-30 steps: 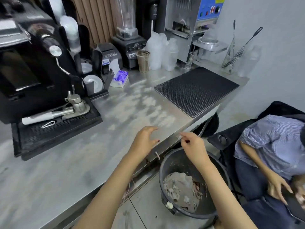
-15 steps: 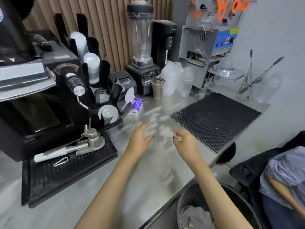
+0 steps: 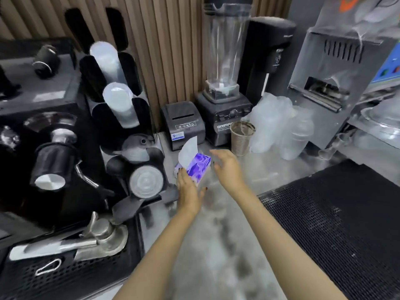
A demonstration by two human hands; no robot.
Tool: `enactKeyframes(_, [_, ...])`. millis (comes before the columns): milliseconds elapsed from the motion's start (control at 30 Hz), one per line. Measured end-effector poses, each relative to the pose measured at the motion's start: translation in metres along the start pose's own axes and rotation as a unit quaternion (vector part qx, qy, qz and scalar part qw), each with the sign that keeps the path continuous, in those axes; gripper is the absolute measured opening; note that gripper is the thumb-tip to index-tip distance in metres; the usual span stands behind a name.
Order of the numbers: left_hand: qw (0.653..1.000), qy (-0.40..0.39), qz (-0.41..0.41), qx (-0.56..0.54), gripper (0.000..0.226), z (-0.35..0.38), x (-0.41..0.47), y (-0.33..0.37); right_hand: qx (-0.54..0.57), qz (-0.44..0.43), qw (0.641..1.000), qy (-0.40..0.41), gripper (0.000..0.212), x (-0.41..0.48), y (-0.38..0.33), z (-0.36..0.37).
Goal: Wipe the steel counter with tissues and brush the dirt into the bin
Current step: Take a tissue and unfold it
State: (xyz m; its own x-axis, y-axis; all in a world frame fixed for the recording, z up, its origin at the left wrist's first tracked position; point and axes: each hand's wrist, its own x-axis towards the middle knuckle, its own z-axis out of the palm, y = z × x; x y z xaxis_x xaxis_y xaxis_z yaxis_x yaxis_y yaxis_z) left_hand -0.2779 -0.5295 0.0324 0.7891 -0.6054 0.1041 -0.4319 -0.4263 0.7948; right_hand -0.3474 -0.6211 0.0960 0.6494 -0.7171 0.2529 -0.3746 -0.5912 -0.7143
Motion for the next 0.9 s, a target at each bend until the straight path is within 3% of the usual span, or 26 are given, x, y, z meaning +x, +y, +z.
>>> enactKeyframes(200, [0.996,0.077,-0.033,0.033,0.096,0.015,0.039,-0.018,-0.104,-0.118,0.985,-0.067,0.056,0.074,-0.005,0.03])
enactKeyframes(400, [0.994,0.061,-0.079,0.048,0.116,0.025,0.066,-0.027,-0.21,-0.214,0.945,-0.129,0.058,0.103,-0.004,0.057])
enactKeyframes(600, [0.995,0.062,-0.075,0.036,0.094,0.029,0.078,-0.037,-0.218,-0.208,0.944,-0.132,0.025,0.113,0.004,0.054])
enactKeyframes(900, [0.997,0.03,-0.045,0.049,0.104,0.041,0.078,-0.031,-0.153,-0.172,0.972,-0.045,0.02,0.117,0.013,0.023])
